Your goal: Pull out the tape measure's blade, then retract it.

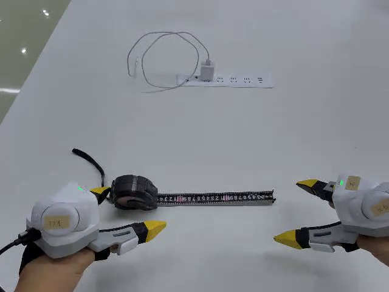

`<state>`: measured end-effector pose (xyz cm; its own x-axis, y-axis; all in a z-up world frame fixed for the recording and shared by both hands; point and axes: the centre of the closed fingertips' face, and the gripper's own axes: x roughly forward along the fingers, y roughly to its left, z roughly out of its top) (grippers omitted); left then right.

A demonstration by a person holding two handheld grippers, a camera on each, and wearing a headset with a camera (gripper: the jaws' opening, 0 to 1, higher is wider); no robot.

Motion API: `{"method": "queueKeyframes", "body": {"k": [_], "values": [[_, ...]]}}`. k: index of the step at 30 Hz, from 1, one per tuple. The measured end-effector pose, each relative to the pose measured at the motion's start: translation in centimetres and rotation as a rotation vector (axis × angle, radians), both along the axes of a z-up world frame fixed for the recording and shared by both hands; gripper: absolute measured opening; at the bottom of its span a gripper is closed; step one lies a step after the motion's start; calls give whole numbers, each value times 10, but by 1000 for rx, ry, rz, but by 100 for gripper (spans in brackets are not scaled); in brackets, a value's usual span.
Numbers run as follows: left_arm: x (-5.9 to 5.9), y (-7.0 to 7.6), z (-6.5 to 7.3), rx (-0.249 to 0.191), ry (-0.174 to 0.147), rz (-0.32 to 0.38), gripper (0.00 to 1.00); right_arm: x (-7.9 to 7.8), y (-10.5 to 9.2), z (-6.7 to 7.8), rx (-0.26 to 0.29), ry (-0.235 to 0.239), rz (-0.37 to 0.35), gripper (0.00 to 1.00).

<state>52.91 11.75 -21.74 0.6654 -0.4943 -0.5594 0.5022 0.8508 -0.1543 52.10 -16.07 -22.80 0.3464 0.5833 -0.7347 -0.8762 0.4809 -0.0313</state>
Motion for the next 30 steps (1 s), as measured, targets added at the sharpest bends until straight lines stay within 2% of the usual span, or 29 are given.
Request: {"method": "queueKeyframes", "body": {"k": [2,10,12,19,21,25,27,30], "values": [[1,0,-2,27,-3,8,82,2,0,0,-5,4,14,72],[4,-1,-5,55,-6,55,82,9,3,-1,-45,5,83,62],[6,-1,-6,65,-6,67,81,11,3,-2,-60,7,93,63],[10,-1,-6,59,-3,120,81,14,5,-5,-92,22,135,62],[12,-1,-5,36,0,152,82,16,5,-7,-95,27,145,60],[15,-1,-6,47,1,186,81,19,5,-7,-104,34,163,59],[17,-2,-5,25,3,207,82,21,6,-6,-106,39,170,58],[18,-1,-5,33,2,225,80,24,5,-6,-113,40,178,56]]}}
